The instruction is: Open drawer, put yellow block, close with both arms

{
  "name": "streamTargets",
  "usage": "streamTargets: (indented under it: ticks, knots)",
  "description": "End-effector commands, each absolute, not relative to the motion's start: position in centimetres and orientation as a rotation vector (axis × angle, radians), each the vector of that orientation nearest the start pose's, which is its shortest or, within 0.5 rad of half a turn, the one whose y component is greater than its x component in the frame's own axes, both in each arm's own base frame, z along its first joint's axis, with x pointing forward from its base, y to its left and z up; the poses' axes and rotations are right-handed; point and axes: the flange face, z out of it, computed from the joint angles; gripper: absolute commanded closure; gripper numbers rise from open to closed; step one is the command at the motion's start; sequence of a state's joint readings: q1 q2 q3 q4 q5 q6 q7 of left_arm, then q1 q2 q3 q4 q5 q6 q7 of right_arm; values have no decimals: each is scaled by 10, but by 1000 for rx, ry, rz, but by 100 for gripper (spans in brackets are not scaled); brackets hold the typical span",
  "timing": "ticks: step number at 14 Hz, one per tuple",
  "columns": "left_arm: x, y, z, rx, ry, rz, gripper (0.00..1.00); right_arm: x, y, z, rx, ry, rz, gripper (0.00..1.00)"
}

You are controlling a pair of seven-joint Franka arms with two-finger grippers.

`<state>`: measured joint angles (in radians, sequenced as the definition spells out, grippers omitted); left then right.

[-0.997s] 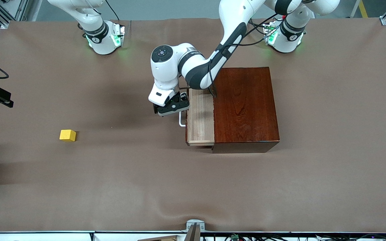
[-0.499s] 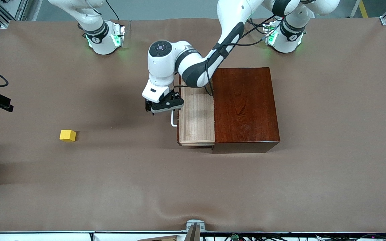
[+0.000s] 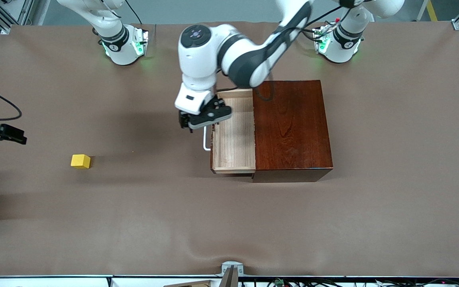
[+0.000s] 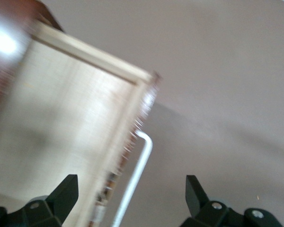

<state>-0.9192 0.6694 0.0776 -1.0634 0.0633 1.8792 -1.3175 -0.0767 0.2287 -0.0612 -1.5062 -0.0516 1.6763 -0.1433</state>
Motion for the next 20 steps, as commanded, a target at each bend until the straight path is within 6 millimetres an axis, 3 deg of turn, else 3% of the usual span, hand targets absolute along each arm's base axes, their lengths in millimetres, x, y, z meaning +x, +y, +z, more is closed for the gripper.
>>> streamTargets:
  ticks: [1, 5, 10, 12, 15, 20]
  knots:
    - [523, -491, 525, -3040, -796, -240, 0, 627, -89, 500, -3168, 10, 173, 0]
    - [562, -377, 582, -2999, -622, -167, 0, 633, -85, 468, -3149, 7, 222, 0]
    - [583, -247, 623, -3005, -444, -70, 0, 636, -82, 438, -3143, -2, 282, 0]
    - [577, -214, 630, -3016, -373, -46, 0, 641, -87, 430, -3152, 8, 243, 0]
    - [568, -164, 633, -3026, -318, 2, 0, 647, -90, 396, -3148, 15, 277, 0]
    - [554, -119, 644, -3051, -117, 22, 0, 642, -93, 349, -3146, 19, 276, 0]
